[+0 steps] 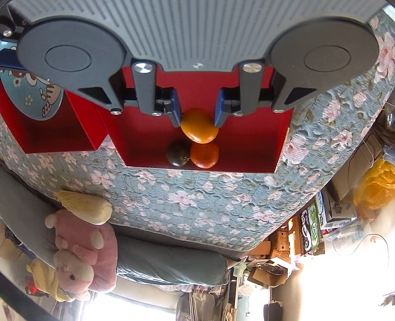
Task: Organize fruits
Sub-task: 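Close the left gripper on a yellow-orange tomato while the right holds its orange tomato, then carry both held tomatoes over the blue plate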
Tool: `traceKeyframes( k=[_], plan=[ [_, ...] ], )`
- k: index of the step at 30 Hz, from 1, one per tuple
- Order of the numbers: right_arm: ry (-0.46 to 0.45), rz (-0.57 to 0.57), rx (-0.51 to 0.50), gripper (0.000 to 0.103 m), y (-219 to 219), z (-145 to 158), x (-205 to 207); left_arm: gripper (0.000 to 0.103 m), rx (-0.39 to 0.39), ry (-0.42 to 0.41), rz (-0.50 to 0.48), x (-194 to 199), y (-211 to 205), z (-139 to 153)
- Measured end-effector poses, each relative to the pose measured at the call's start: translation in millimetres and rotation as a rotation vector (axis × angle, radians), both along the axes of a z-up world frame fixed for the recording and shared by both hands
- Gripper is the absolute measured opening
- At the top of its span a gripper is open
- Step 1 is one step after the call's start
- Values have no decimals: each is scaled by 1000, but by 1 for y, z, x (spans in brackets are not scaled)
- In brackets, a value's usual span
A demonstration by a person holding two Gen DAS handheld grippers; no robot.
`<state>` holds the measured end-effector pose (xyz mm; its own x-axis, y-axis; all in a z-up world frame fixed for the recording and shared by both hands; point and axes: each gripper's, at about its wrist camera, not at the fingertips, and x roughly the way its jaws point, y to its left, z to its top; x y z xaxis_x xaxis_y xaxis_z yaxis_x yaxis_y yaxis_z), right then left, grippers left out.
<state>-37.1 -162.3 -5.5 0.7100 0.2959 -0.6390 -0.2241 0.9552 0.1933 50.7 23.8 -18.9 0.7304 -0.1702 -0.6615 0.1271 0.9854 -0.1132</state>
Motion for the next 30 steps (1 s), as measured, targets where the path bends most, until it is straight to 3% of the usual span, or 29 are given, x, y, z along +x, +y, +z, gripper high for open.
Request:
traceKeyframes(
  k=[16,30],
  plan=[
    [-32,-32,-14,39,-25,15,-33,33,-2,-42,-84,-43,-40,22],
    [-32,-135,-47,39,-72,16,-64,33,10,-86,-211,-66,-85,42]
  ],
)
